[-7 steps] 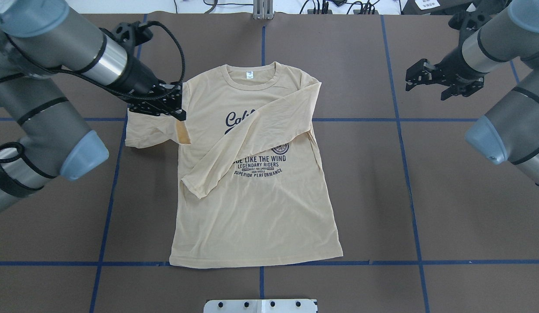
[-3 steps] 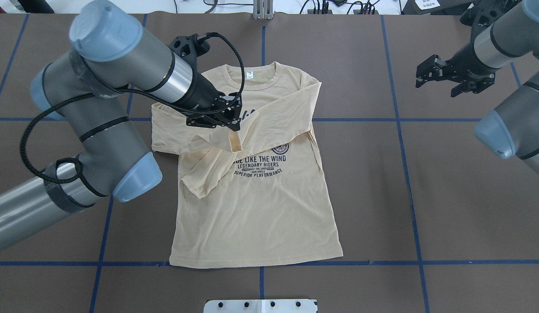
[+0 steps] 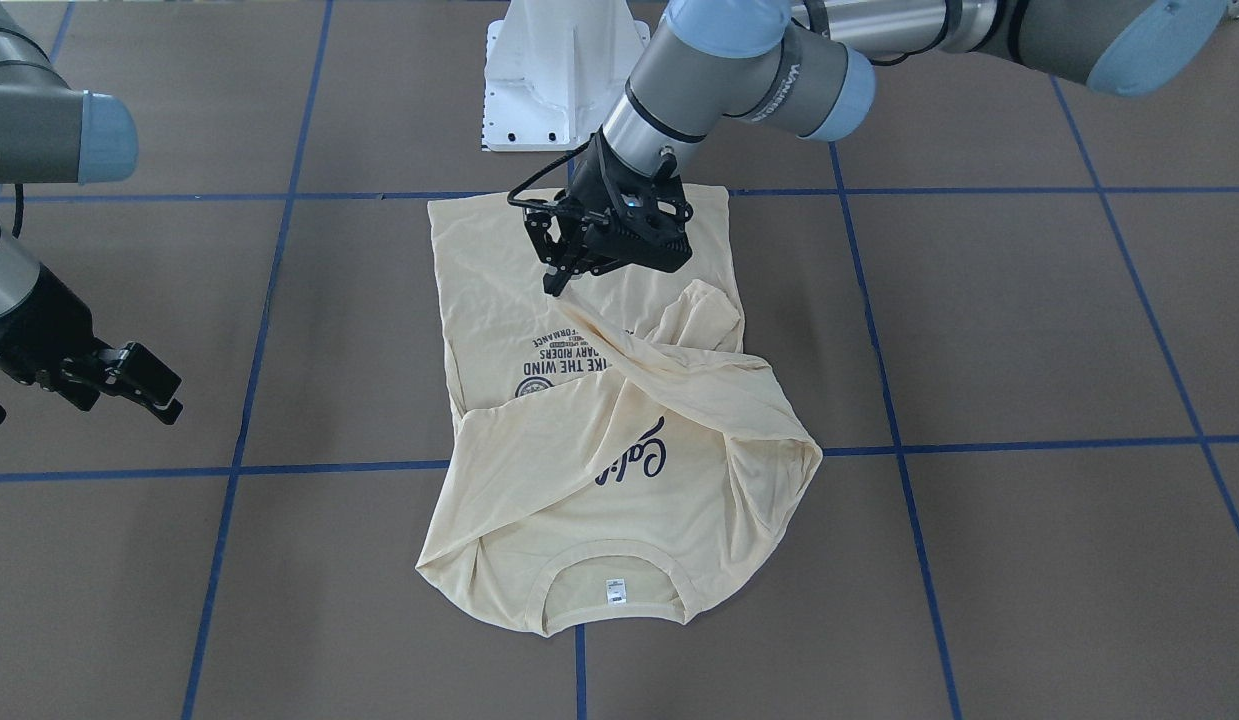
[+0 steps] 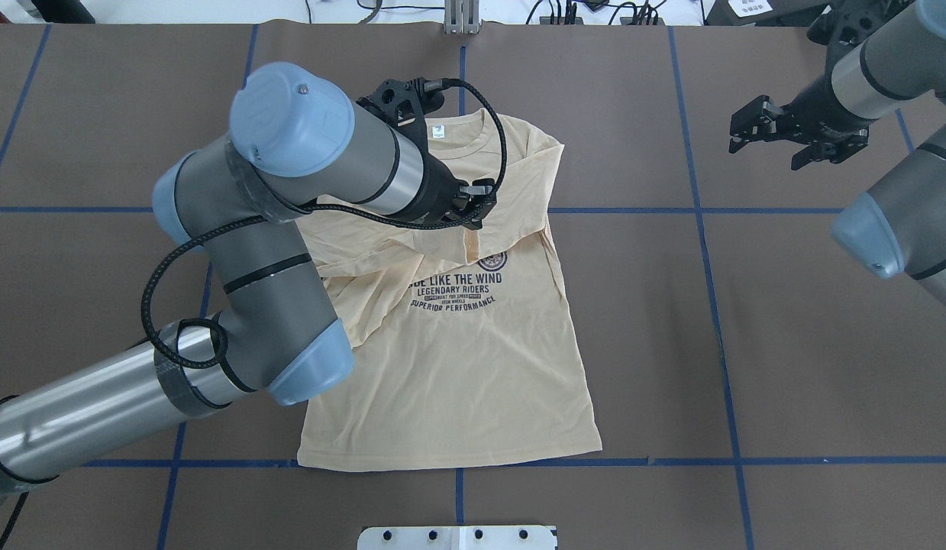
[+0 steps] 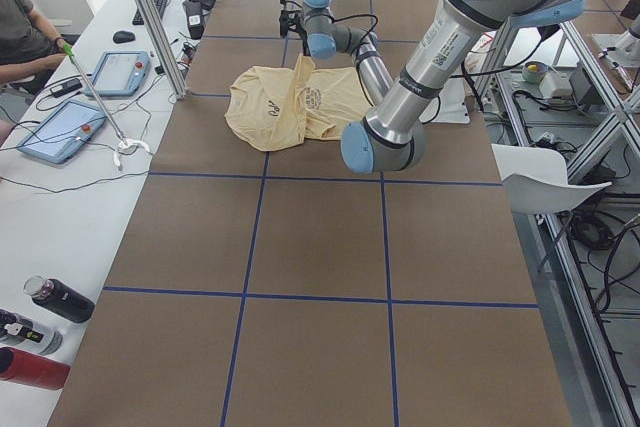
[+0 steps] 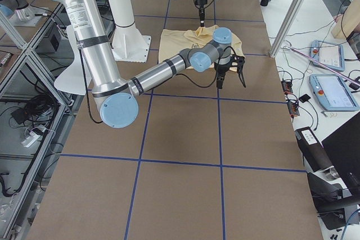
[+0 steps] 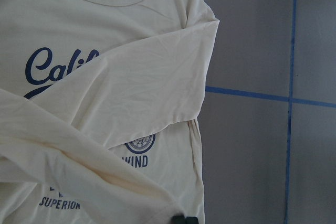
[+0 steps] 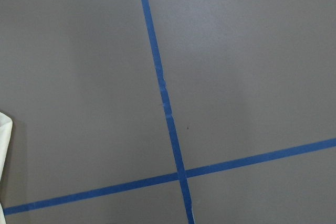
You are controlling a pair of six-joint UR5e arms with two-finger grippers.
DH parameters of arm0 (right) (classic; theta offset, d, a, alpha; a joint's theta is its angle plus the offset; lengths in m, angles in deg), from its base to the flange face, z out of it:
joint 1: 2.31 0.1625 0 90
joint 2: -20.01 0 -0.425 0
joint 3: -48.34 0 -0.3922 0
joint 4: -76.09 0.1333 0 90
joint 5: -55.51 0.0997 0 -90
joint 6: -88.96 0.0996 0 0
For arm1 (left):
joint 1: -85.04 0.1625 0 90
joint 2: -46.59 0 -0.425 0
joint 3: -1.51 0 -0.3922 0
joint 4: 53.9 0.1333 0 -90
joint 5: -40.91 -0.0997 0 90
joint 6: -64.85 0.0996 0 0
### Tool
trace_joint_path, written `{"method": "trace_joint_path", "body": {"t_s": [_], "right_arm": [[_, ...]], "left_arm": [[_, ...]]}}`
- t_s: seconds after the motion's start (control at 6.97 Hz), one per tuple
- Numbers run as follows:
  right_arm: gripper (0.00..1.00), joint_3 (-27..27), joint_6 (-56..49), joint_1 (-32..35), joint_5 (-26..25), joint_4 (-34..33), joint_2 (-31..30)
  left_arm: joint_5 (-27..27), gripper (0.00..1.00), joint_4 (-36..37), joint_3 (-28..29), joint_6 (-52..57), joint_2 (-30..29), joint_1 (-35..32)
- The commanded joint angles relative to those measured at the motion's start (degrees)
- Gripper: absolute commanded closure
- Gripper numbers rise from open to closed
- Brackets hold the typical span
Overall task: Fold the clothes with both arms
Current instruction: 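Carry the sleeve across the shirt front past the first sleeve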
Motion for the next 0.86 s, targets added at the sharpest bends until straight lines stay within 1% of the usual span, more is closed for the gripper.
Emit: {"method": "trace_joint_path", "body": {"t_s": [0.0, 0.14, 0.29, 0.43, 0.57, 0.72], "right_arm": [[0.04, 0.0, 0.0, 0.0, 0.0, 0.0, 0.0], [0.04, 0.0, 0.1, -0.1, 0.0, 0.0, 0.1], [0.03, 0.0, 0.1, -0.1, 0.0, 0.0, 0.1], [0.03, 0.0, 0.2, -0.1, 0.0, 0.0, 0.1], [0.03, -0.1, 0.6, -0.2, -0.1, 0.0, 0.2], [0.03, 0.0, 0.7, -0.2, -0.1, 0.2, 0.2]], "left_arm": [[-5.0, 1.00, 0.0, 0.1, 0.7, 0.3, 4.6], [-5.7, 1.00, 0.0, 0.3, 0.6, -1.1, 5.8], [-5.9, 1.00, -0.2, 1.8, 0.6, -2.6, 6.7], [-6.2, 1.00, -0.4, 5.9, 0.6, -5.5, 6.8], [-6.2, 0.87, -0.6, 6.6, 0.5, -5.6, 6.8], [-6.2, 0.44, -2.2, 9.2, 0.3, -6.9, 6.8]]}}
